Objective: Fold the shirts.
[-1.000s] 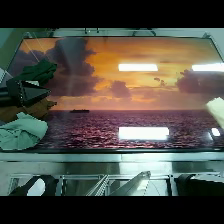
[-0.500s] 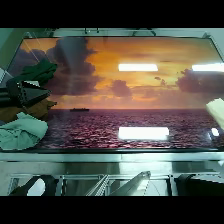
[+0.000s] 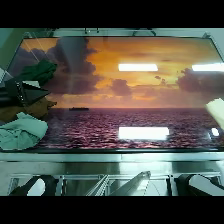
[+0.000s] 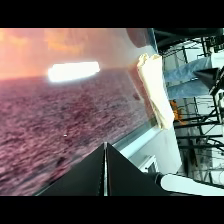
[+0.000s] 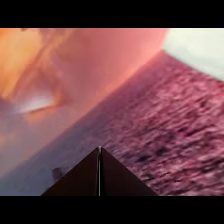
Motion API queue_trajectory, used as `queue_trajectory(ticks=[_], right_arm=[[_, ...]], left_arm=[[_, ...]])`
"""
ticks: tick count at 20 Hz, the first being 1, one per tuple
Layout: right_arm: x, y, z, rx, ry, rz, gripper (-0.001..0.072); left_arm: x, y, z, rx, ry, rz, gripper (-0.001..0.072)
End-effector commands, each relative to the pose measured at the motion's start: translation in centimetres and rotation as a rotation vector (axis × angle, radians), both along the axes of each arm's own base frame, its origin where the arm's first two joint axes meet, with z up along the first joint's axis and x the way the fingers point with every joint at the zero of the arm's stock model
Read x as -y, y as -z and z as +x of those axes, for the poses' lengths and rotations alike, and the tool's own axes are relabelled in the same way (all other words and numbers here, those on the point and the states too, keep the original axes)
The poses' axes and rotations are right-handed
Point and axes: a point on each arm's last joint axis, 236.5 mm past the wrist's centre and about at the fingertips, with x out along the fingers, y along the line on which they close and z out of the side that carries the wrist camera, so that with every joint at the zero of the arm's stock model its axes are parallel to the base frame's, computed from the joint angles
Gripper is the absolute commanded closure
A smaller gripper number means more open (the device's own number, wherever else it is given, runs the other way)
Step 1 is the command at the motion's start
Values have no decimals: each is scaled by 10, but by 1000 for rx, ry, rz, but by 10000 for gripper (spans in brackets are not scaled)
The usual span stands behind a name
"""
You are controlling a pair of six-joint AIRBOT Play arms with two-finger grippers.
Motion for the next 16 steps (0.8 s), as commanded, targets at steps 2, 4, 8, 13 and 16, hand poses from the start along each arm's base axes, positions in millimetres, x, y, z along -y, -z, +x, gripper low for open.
queue_trajectory(ticks=[2, 4, 8, 13, 16], right_arm=[[-112, -2, -9, 80, -271, -28, 692], [-155, 24, -38, 69, -320, -14, 692], [-220, 80, -95, 80, -423, -22, 692], [-238, 74, -96, 126, -455, 0, 692], [-250, 76, -115, 52, -484, 74, 691]], left_arm=[[25, 32, -26, -25, 29, 61, 707], [51, 58, -55, -62, 80, 79, 697], [83, 113, -99, -143, 109, 133, 689], [99, 127, -120, -174, 156, 129, 690], [100, 126, -119, -168, 155, 130, 691]])
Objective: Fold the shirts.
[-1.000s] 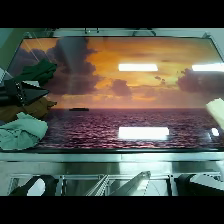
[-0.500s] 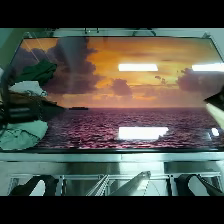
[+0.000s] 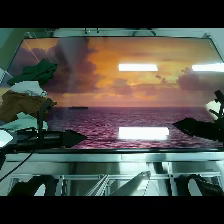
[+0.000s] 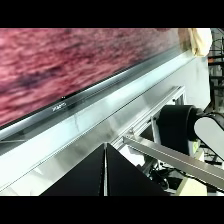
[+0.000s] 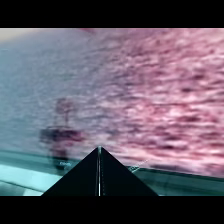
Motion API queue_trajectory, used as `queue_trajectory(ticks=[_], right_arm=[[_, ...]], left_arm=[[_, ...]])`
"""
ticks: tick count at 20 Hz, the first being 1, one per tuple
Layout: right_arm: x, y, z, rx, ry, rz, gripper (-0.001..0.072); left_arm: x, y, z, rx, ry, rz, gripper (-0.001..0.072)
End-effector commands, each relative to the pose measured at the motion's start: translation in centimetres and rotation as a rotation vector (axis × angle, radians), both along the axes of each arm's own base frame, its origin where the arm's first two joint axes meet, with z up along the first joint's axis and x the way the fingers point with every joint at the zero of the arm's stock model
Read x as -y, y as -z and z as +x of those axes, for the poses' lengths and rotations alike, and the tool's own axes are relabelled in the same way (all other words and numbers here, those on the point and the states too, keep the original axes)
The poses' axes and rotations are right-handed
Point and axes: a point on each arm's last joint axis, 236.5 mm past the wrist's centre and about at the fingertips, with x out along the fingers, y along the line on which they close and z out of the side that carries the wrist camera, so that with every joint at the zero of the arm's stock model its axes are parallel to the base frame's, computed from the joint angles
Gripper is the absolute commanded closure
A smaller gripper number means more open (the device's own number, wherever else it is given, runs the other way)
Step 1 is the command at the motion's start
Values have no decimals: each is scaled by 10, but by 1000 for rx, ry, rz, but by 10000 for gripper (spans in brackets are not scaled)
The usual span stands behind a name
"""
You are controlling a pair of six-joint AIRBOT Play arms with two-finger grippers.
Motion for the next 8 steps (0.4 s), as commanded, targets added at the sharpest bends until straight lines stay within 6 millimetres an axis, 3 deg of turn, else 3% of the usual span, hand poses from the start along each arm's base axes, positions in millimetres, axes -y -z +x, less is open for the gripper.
queue_trajectory(ticks=[1, 8], right_arm=[[-19, 4, -27, -97, -57, 63, 692], [-22, 5, -33, -118, -77, 70, 691]], left_arm=[[2, 4, -2, -1, 0, 7, 691], [3, 4, -3, -4, 4, 6, 690]])
